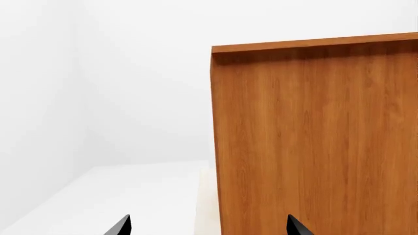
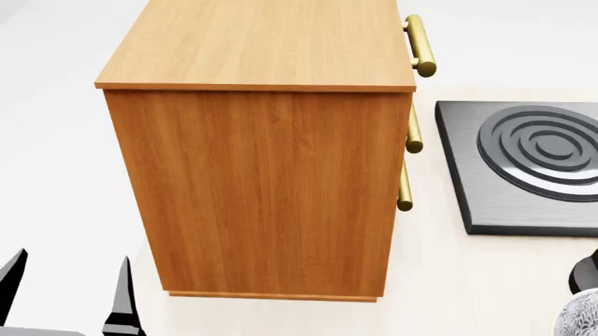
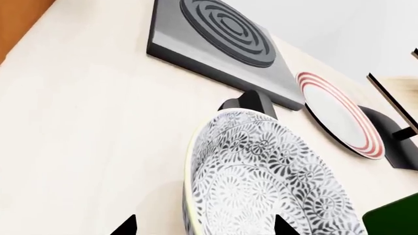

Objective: Put the bowl on the top of the cabinet.

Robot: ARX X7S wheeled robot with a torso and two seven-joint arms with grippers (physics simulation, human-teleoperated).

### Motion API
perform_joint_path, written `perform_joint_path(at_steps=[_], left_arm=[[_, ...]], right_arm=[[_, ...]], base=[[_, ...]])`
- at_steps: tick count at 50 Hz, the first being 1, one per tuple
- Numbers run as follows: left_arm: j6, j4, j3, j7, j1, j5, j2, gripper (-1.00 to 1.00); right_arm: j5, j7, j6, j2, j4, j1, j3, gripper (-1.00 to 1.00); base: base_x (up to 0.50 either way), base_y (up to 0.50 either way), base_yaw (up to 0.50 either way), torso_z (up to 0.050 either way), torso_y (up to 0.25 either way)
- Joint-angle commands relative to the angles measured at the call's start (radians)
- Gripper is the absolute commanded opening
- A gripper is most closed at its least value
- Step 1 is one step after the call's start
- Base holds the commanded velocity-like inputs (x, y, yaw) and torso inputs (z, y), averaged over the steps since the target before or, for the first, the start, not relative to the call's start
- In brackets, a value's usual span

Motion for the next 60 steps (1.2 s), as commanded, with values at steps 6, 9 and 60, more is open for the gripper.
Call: perform_joint_path(at_steps=[6, 9, 60], left_arm=[[0.000, 0.000, 0.004, -0.003, -0.003, -0.004, -0.004, 1.00], [0.006, -0.005, 0.006, -0.002, -0.001, -0.003, -0.004, 1.00], [0.008, -0.001, 0.013, -0.018, -0.004, -0.011, -0.014, 1.00]], right_arm=[[-0.001, -0.002, 0.005, -0.003, 0.016, 0.018, -0.005, 1.00], [-0.003, -0.004, 0.002, -0.005, 0.021, 0.020, -0.008, 1.00], [-0.022, -0.016, -0.032, -0.015, 0.065, 0.022, -0.021, 1.00]], base=[[0.00, 0.00, 0.00, 0.000, 0.000], [0.00, 0.00, 0.00, 0.000, 0.000], [0.00, 0.00, 0.00, 0.000, 0.000]])
